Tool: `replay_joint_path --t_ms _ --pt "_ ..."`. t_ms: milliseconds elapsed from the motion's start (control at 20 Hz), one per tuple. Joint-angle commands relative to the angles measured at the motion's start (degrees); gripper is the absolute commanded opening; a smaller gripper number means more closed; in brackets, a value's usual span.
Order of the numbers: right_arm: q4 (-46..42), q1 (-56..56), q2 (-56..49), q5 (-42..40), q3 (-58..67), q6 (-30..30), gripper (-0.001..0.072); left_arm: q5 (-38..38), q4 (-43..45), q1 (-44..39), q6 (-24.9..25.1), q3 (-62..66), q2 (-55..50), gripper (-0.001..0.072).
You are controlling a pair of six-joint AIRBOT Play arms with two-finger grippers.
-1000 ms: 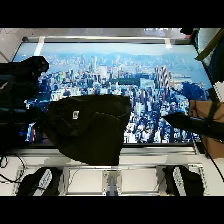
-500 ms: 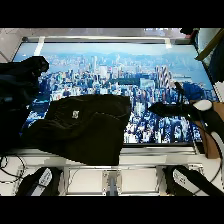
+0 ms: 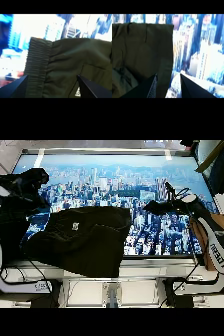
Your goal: Fold the clothes and pants, and hang the long-sleeved shirts on hangers.
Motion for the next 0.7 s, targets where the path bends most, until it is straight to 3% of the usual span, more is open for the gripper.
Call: replay_joint_path --t_ms 0,150,300,500,650 --pt "0.0 0.1 -2.4 0.1 3.3 -0.3 0.0343 -5.0 -2.9 1.1 1.3 4.2 -9.6 0.0686" --pt "-0.3 0.1 -2.4 1.4 3.3 -0.3 0.0343 -5.2 -3.0 2.5 3.8 4.2 -12.6 0.0685" --pt "-0.3 0.1 -2.4 2.6 3.3 -0.3 0.0343 -5.1 -6.6 3.3 9.4 5.0 -13.6 0.063" --pt "-0.3 0.1 -2.4 4.2 3.3 -0.2 0.0343 -4.4 -8.3 6.3 9.6 11.0 -14.7 0.0631" --pt "-0.3 0.5 -2.4 4.0 3.3 -0.3 0.0343 -9.2 -10.2 7.3 9.7 15.5 -18.7 0.0631"
